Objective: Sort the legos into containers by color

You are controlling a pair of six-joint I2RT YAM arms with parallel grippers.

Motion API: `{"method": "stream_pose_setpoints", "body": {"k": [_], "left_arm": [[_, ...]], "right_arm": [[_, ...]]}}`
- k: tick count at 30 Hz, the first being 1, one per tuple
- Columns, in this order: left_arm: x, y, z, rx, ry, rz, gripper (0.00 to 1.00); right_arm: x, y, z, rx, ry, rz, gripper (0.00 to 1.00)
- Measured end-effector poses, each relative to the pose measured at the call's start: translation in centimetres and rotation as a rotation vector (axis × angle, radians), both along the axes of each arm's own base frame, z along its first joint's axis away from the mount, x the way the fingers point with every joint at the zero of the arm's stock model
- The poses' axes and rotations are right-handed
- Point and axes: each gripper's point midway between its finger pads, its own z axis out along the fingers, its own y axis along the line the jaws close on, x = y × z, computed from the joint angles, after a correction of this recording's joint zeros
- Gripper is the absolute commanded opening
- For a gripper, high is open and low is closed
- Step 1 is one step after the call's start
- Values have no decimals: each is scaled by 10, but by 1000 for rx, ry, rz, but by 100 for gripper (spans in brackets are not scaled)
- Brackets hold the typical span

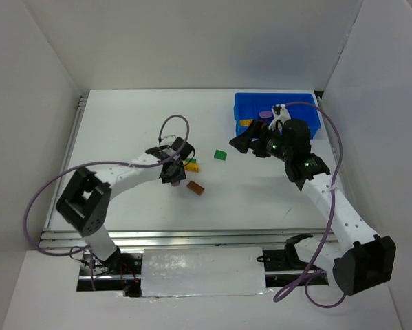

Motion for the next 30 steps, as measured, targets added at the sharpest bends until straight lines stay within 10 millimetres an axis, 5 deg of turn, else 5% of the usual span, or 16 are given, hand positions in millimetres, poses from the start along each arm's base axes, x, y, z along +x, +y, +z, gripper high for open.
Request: {"method": "stream_pose_setpoints", "body": {"k": [7, 11, 15, 22, 30], "left_arm": [[-2, -11, 146, -339, -305, 54, 0], [-5, -29, 198, -536, -371, 54, 0], [-12, -54, 214, -671, -345, 36, 0], [-33, -87, 227, -803, -289, 12, 0], [-29, -87, 247, -826, -341, 44, 0]], "right_arm": [[-41, 38, -28, 156, -15, 159, 100], [-83, 87, -25, 222, -68, 315, 98], [-103, 118, -6, 268, -174, 345, 95], [-95, 146, 8, 239, -304, 209, 93], [-78, 160, 20, 138, -364, 33, 86]]}}
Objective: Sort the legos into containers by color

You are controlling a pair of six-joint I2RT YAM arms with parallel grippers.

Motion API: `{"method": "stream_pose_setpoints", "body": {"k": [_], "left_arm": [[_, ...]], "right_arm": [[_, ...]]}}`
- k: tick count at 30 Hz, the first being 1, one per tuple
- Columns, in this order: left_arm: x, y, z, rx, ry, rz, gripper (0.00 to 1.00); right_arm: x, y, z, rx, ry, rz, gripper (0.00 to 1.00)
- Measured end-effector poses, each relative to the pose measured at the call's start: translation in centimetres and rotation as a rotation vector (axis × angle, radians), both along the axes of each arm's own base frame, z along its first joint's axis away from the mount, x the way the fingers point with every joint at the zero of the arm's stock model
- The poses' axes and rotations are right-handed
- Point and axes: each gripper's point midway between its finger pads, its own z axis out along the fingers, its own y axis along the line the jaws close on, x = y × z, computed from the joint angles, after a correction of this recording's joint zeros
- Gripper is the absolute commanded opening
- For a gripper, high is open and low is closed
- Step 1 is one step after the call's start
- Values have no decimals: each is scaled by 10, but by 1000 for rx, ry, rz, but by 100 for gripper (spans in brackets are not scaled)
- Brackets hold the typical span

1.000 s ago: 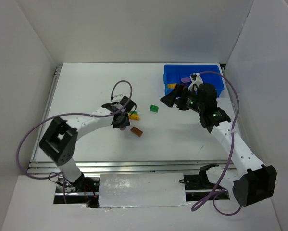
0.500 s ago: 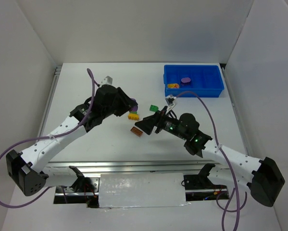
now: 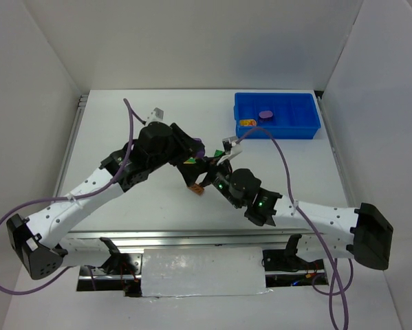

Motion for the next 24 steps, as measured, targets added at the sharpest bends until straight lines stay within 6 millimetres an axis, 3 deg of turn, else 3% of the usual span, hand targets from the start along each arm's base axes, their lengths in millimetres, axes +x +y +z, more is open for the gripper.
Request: {"method": "stream_pose_setpoints", "body": {"k": [9, 16, 24], "left_arm": [[-1, 0, 9, -9, -5, 20, 0], [-3, 4, 12, 8, -3, 37, 0], [-4, 4, 9, 16, 8, 32, 0]], "right_arm": [[-5, -7, 7, 29, -42, -25, 87], [-1, -49, 9, 57, -81, -140, 86], [1, -49, 11, 31, -114, -148, 86]]}}
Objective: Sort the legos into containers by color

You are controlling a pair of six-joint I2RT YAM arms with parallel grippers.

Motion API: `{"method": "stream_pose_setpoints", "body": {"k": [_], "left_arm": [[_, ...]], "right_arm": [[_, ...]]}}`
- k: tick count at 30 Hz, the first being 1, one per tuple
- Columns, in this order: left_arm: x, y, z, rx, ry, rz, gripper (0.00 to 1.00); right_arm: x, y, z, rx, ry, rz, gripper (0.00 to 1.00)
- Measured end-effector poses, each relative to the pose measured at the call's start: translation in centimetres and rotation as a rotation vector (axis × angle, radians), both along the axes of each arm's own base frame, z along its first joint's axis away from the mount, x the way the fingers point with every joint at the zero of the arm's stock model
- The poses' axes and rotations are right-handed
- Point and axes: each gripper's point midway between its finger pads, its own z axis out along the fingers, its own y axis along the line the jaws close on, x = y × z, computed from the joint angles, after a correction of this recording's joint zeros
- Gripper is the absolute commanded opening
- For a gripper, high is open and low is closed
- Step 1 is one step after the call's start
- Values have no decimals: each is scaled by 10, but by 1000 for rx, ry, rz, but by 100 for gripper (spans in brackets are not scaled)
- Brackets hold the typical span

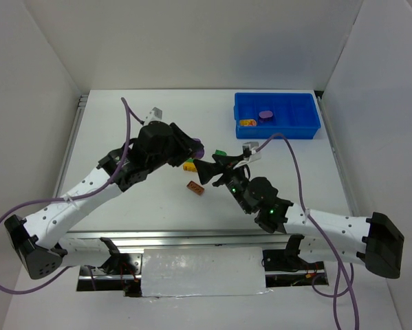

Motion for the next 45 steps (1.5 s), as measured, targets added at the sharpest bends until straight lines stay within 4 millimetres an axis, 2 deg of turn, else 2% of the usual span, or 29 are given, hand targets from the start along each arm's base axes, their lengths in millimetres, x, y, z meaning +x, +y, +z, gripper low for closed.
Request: {"method": "stream_pose_setpoints", "body": {"k": [8, 12, 15, 17, 19, 20, 21, 23, 24, 27, 30, 31, 32, 33, 34, 35, 43, 45], "left_arm": [[0, -4, -3, -1, 10, -16, 0], [-1, -5, -2, -7, 13, -26, 0], [-1, -7, -1, -13, 10, -29, 0], [-1, -7, 0, -17, 5, -28, 0], [1, -7, 1, -22, -1, -21, 0], [3, -6, 2, -23, -7, -16, 0], [5, -5, 3, -26, -13, -9, 0], [6, -5, 5, -29, -22, -5, 0], [7, -5, 5, -29, -22, -4, 0], [7, -5, 5, -28, -23, -6, 10], [6, -7, 6, -32, -24, -12, 35], [5, -8, 7, -36, -25, -17, 56], [4, -9, 6, -38, -25, -23, 67], [3, -10, 5, -33, -24, -34, 88], [1, -10, 3, -25, -21, -43, 96], [0, -11, 1, -24, -16, -47, 100], [-2, -9, -1, 26, -43, -78, 99], [-2, -7, 3, 39, -74, -89, 100]], "right_arm": [[12, 14, -1, -25, -13, 2, 81], [19, 18, 8, -12, -31, -5, 67], [22, 21, 12, -13, -44, -6, 64], [23, 23, 12, -15, -48, -7, 58], [24, 27, 15, -17, -54, -2, 39], [26, 26, 15, -23, -54, -13, 20], [27, 27, 16, -15, -51, -19, 16], [28, 27, 18, 4, -44, -23, 0], [29, 26, 17, 3, -44, -27, 0], [29, 25, 18, 4, -43, -31, 0], [28, 24, 19, 8, -47, -30, 0], [27, 22, 19, 10, -49, -27, 0], [25, 21, 19, 13, -52, -24, 0], [23, 19, 18, 15, -54, -19, 0], [22, 18, 18, 17, -57, -14, 0], [20, 16, 18, 19, -59, -9, 0], [7, 9, 18, 41, -70, 40, 0], [4, 6, 16, 57, -60, 55, 0]]}}
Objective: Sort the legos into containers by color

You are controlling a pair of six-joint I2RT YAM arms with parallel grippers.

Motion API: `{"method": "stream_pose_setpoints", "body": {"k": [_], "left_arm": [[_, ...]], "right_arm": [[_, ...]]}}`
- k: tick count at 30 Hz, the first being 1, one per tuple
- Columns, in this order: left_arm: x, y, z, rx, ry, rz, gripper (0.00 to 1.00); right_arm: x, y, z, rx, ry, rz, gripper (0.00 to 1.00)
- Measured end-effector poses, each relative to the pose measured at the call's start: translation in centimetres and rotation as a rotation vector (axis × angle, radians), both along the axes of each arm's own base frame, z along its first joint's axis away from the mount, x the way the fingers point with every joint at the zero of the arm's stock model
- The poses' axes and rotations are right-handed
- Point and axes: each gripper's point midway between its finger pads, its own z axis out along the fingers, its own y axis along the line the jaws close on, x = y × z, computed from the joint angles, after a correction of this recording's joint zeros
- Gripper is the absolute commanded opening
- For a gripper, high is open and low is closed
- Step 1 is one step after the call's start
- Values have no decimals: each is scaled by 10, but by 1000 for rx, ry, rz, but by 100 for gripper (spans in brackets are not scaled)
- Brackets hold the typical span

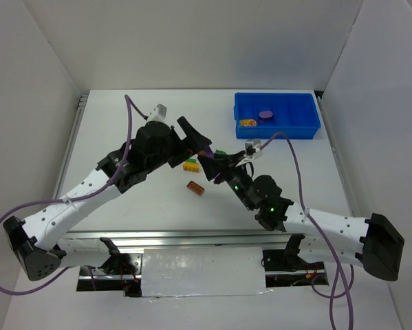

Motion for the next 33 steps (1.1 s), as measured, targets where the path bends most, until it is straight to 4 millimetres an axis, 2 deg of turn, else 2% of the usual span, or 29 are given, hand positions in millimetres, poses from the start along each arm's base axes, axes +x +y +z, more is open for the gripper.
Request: {"method": "stream_pose_setpoints", "body": {"k": [4, 11, 16, 19, 22, 31, 33], "left_arm": [[-6, 8, 23, -4, -137, -45, 100], [-39, 21, 83, -82, -451, -179, 100], [-69, 6, 122, -160, -652, -370, 95], [-89, -4, 131, -210, -733, -492, 88], [-103, -9, 133, -236, -761, -570, 84], [-119, 0, 146, -261, -802, -594, 76], [-120, 0, 148, -268, -805, -596, 70]], "right_arm": [[-2, -12, 2, 42, 33, 36, 0], [-21, -35, 35, 152, 35, 175, 0], [-42, -39, 59, 199, 27, 307, 0], [-61, -34, 80, 230, 5, 416, 0], [-79, -34, 93, 251, -23, 496, 0], [-101, -40, 116, 271, -118, 569, 0], [-105, -40, 120, 276, -143, 587, 0]]}}
